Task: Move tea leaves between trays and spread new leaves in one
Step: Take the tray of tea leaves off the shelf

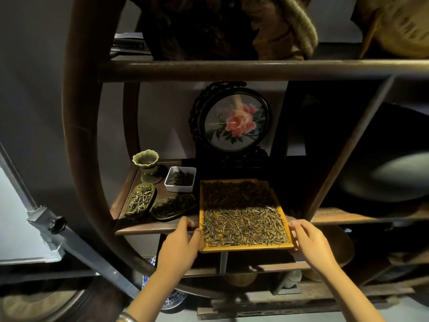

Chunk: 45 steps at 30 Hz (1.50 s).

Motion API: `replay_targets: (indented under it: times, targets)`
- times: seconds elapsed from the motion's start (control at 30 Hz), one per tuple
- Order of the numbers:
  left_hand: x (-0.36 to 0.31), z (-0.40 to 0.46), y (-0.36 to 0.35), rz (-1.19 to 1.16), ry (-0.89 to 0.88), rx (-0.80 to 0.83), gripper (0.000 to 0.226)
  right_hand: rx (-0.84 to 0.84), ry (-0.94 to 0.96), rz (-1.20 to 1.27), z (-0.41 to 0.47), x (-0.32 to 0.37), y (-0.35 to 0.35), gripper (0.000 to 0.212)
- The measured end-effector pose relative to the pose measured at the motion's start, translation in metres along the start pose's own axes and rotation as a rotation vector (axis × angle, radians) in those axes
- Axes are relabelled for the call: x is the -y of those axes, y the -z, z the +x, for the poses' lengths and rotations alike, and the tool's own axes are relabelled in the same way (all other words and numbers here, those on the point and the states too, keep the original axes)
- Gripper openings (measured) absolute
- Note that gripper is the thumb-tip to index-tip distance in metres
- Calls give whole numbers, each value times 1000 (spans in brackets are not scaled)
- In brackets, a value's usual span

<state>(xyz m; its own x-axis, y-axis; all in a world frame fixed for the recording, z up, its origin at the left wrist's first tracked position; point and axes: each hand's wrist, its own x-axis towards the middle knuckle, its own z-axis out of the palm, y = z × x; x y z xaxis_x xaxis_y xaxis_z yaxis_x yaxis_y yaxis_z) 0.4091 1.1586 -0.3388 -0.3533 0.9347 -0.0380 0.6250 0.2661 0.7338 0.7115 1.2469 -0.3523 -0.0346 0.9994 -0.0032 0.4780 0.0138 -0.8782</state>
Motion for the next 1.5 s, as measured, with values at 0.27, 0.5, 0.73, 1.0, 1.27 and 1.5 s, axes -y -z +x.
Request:
replay_targets:
  times: [0.27, 0.5, 0.73, 1.0, 1.27, 1.5]
  targets:
    - [-2, 27, -10, -43, -31, 57, 10, 78, -1, 145, 18, 8, -3, 18]
    - [-1, 24, -20, -149, -37, 14, 4, 51, 42, 169, 13, 12, -8, 21]
    - [-2, 0, -9, -288, -67, -39, 6, -5, 98, 224, -13, 19, -8, 21]
    - [-2, -39, 18, -506, -54, -21, 5, -44, 45, 169, -53, 29, -7, 32]
    - [-11, -68, 34, -570, -63, 15, 8, -99, -5, 120, -102, 35, 3, 37]
    - [-22, -85, 45, -555, -173, 189, 8, -319, -105, 126, -181, 46, 17, 33]
